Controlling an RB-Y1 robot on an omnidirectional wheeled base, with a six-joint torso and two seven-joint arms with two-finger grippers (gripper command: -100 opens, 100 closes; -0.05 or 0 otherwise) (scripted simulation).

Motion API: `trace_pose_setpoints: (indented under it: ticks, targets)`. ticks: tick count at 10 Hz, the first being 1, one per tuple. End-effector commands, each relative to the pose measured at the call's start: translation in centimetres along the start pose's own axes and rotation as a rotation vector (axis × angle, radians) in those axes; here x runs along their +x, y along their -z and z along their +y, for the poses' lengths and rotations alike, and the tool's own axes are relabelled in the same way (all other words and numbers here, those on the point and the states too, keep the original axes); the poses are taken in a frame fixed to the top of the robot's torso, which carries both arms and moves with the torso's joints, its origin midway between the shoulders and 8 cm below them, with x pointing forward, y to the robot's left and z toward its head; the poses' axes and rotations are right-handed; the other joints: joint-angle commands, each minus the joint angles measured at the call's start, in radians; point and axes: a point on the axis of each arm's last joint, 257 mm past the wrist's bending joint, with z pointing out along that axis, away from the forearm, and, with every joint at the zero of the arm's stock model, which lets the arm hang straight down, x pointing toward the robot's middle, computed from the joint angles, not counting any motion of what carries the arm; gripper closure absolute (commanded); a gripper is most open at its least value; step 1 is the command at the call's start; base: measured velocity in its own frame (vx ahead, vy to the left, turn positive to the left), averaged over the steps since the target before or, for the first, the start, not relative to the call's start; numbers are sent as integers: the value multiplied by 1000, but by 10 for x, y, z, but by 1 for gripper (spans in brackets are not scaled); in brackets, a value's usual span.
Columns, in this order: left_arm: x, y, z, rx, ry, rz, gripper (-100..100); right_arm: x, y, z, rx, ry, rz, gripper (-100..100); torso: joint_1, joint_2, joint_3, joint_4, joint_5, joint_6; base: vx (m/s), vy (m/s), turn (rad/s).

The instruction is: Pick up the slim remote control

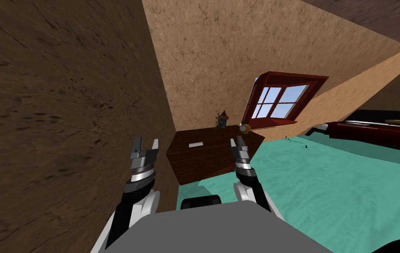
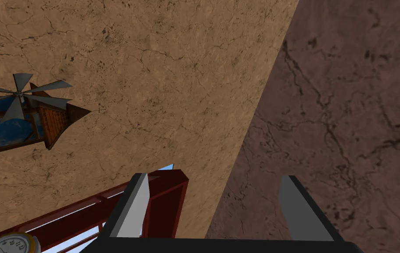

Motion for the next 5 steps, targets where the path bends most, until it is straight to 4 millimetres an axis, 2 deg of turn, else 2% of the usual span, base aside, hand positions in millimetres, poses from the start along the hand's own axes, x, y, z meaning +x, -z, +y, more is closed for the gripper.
trace_pose_setpoints:
  ticks: [1,3,5]
  targets:
    - [0,0,0,0,0,0,0,4,2,-1,3,8,42,-100,0,0,0,0,0,0,-7,-8,122]
    - [0,0,0,0,0,0,0,11,5,-3,7,13,106,-100,-2,1,0,0,0,0,-25,-23,194]
    - [0,0,0,0,0,0,0,16,7,-5,11,20,160,-100,-2,2,1,0,0,0,-34,-24,100]
